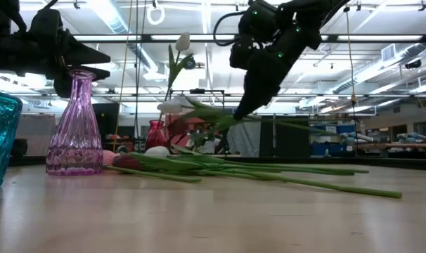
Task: Sort flowers into vase by color
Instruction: Put the top white tulip into the red vase
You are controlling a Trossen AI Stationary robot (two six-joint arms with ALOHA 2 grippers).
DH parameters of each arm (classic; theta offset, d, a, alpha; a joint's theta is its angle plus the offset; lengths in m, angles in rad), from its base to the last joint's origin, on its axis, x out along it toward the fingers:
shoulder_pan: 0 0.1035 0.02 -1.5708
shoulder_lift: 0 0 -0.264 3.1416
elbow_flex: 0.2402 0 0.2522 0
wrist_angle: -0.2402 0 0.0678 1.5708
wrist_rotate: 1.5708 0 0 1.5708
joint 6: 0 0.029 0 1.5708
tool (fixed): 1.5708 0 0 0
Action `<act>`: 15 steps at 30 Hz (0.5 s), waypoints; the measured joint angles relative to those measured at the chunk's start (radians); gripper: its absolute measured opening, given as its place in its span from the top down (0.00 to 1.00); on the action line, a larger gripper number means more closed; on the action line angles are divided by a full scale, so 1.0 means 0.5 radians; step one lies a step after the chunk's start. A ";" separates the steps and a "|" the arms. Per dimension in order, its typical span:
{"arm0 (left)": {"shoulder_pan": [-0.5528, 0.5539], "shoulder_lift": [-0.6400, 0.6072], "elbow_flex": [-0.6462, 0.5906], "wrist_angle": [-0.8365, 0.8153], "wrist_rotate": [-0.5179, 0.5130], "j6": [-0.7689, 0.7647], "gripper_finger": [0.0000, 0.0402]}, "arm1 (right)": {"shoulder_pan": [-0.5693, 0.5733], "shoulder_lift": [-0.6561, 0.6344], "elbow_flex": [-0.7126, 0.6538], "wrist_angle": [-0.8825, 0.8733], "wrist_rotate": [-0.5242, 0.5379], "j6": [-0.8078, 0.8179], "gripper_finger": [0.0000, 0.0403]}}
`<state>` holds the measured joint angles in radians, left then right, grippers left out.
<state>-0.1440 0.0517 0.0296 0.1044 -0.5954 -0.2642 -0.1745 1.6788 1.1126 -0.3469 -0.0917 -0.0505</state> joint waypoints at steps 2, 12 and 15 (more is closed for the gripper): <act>0.000 0.000 0.000 -0.007 0.000 -0.001 0.40 | 0.000 0.004 0.000 0.049 -0.001 0.001 0.92; 0.000 0.003 0.000 -0.044 0.006 -0.015 0.40 | -0.008 0.053 -0.228 0.528 -0.018 0.000 0.91; 0.000 0.003 0.000 -0.043 0.005 -0.010 0.40 | -0.031 0.055 -0.294 0.556 -0.018 -0.029 0.90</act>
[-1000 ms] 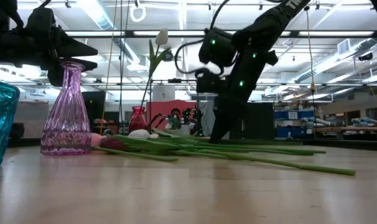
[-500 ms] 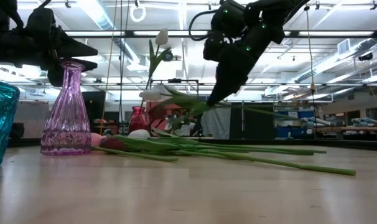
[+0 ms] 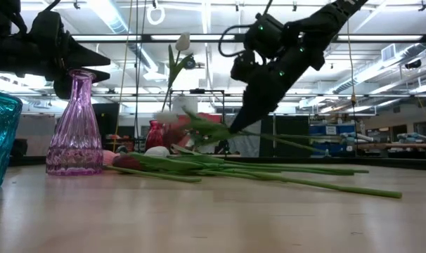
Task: Sort flowers into vase by color
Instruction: Put the top white tulip into the red vase
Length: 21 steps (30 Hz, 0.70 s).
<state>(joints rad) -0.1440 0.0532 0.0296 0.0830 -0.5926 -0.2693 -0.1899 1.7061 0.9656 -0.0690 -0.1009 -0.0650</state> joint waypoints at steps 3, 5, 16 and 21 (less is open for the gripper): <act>0.000 0.000 0.000 0.002 -0.014 0.001 0.40 | -0.023 0.001 -0.017 -0.031 0.010 -0.001 0.87; 0.000 0.000 0.000 0.002 -0.024 0.003 0.40 | -0.034 0.001 -0.017 -0.073 0.064 0.002 0.83; 0.000 0.000 0.000 -0.001 -0.037 0.007 0.40 | -0.001 0.071 -0.016 -0.058 0.313 0.006 0.57; 0.000 0.010 0.000 -0.014 -0.042 0.007 0.40 | 0.025 0.209 0.019 -0.024 0.219 -0.035 0.57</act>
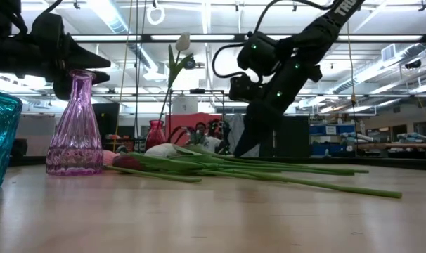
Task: Sort flowers into vase by color
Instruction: Put the top white tulip into the red vase
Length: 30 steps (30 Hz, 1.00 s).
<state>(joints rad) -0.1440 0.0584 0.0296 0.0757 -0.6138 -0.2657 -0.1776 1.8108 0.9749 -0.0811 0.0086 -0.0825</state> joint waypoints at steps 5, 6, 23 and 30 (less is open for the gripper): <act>0.000 0.016 0.000 -0.004 -0.006 -0.001 0.40 | -0.006 0.009 0.022 0.048 -0.001 -0.011 0.59; 0.000 0.017 0.000 -0.005 -0.005 -0.001 0.40 | -0.012 0.009 0.022 0.049 -0.012 -0.012 0.60; 0.000 0.016 0.000 0.001 -0.006 -0.001 0.40 | -0.006 0.075 0.022 0.043 -0.118 -0.035 0.84; 0.000 0.016 0.000 0.001 -0.006 -0.001 0.40 | -0.004 0.075 0.021 0.020 -0.113 -0.062 0.98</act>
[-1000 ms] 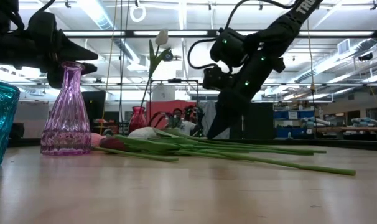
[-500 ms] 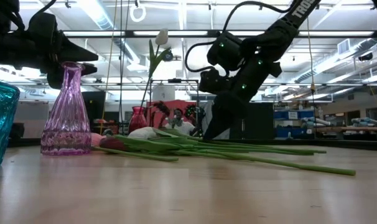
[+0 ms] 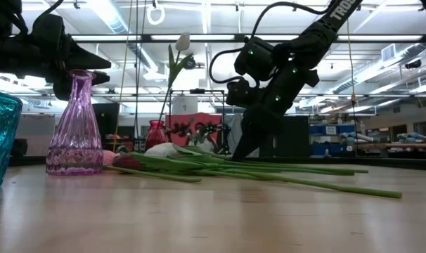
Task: Sort flowers into vase by color
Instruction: Put the top white tulip into the red vase
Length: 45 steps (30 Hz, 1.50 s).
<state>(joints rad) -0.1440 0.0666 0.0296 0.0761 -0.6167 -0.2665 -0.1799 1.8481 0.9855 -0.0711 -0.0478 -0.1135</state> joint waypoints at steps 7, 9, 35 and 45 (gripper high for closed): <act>0.000 0.000 0.000 -0.001 0.000 0.000 0.40 | -0.026 0.000 0.000 -0.040 -0.013 0.047 0.97; 0.000 0.000 0.000 -0.002 0.000 0.000 0.40 | -0.040 -0.017 0.000 -0.061 -0.030 0.052 0.98; -0.001 0.000 0.000 -0.002 0.055 -0.052 0.40 | -0.564 -0.431 0.000 0.024 -0.733 0.035 0.98; 0.000 0.000 0.000 0.005 -0.003 -0.062 0.40 | -0.939 -0.401 -0.001 -0.064 -0.714 0.148 0.98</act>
<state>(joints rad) -0.1440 0.0666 0.0296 0.0785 -0.6183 -0.2974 -0.6493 1.6476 0.9852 -0.1031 -0.4046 -0.0395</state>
